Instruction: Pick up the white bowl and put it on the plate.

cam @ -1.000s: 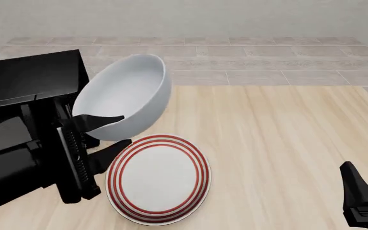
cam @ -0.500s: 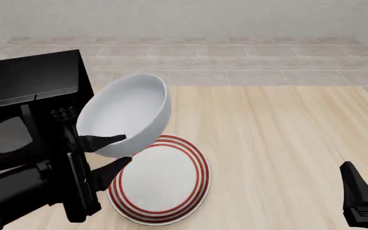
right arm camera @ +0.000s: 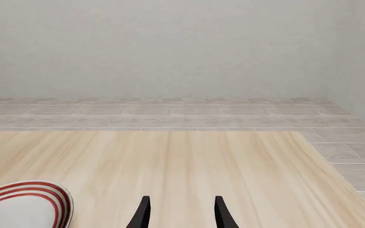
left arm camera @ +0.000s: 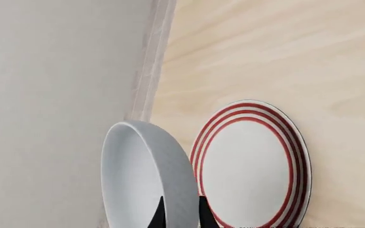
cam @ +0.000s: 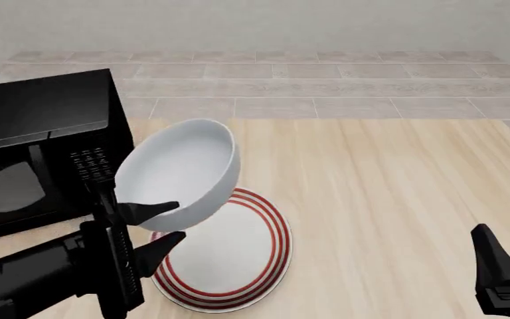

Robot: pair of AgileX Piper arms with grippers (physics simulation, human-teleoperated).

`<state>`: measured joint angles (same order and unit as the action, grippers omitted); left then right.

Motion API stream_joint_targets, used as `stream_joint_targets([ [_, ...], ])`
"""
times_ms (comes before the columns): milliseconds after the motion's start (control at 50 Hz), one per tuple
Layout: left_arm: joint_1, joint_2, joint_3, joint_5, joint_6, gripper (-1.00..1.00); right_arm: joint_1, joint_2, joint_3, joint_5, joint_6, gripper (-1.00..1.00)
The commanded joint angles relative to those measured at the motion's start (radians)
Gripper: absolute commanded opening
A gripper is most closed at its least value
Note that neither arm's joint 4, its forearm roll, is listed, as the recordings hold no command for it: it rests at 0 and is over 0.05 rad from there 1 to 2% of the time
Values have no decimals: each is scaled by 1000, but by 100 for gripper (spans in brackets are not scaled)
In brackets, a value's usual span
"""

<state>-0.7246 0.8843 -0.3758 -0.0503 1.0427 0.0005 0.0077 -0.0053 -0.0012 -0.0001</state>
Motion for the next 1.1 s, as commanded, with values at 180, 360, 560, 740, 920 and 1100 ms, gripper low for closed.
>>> stream_joint_targets([
  [180,-18,43,48,-80,21,-100,0,0,1,-1,-1,100],
  [360,-31,73,63,-114,12,-100,0,0,1,-1,0,100],
  [560,-44,122,57,-143,8,-100,0,0,1,-1,0,100],
  [740,-48,161,57,-167,8,-100,0,0,1,-1,0,100],
  [920,-51,184,68,-186,3,-100,0,0,1,-1,0,100],
  [1100,-54,191,71,-185,-2,-100,0,0,1,-1,0,100],
])
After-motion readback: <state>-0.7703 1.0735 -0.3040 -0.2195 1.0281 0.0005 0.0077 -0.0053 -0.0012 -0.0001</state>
